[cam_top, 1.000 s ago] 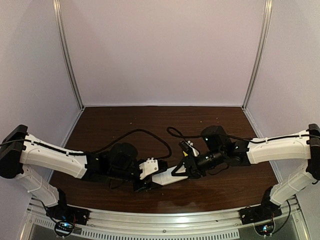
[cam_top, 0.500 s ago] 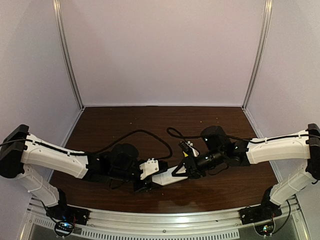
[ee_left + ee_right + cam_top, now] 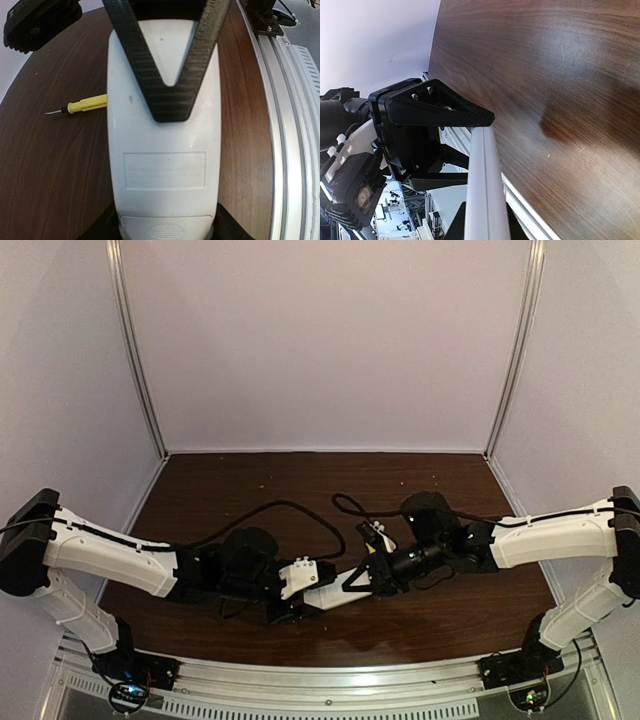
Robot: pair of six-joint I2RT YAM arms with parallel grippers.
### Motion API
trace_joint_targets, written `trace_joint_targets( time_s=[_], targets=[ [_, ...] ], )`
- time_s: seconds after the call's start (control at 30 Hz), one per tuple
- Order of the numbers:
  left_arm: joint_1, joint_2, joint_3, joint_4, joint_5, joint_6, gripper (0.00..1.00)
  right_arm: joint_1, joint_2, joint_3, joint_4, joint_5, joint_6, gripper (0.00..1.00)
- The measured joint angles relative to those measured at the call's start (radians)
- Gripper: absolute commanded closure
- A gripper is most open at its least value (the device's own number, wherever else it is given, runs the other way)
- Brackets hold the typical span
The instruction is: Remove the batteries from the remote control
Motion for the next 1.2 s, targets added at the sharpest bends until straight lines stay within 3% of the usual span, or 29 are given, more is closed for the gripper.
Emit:
trace_joint_targets(
  time_s=[0.07,0.17,0.33,0.5,0.9,1.2],
  targets=[
    [0.000,0.000,0.000,0.000,-0.001,0.000,0.95,0.000,0.000,-0.002,0.005,0.000,0.001,1.00],
    [0.000,0.000,0.000,0.000,-0.005,0.000,0.67,0.000,0.000,-0.006,0.011,0.000,0.001,1.00],
    [-0.001,0.000,0.000,0.000,-0.023,0.000,0.40,0.000,0.000,-0.016,0.029,-0.003,0.000,1.00],
    [-0.003,-0.029,-0.017,0.008,-0.052,-0.013,0.04,0.000,-0.002,-0.030,0.047,0.002,-0.011,1.00],
    [-0.002,-0.189,-0.062,0.059,-0.176,-0.092,0.03,0.002,-0.051,-0.095,0.080,0.040,-0.023,1.00],
    [-0.002,-0.229,-0.066,0.080,-0.337,-0.240,0.02,0.002,-0.156,-0.211,0.242,0.105,-0.032,1.00]
  ],
)
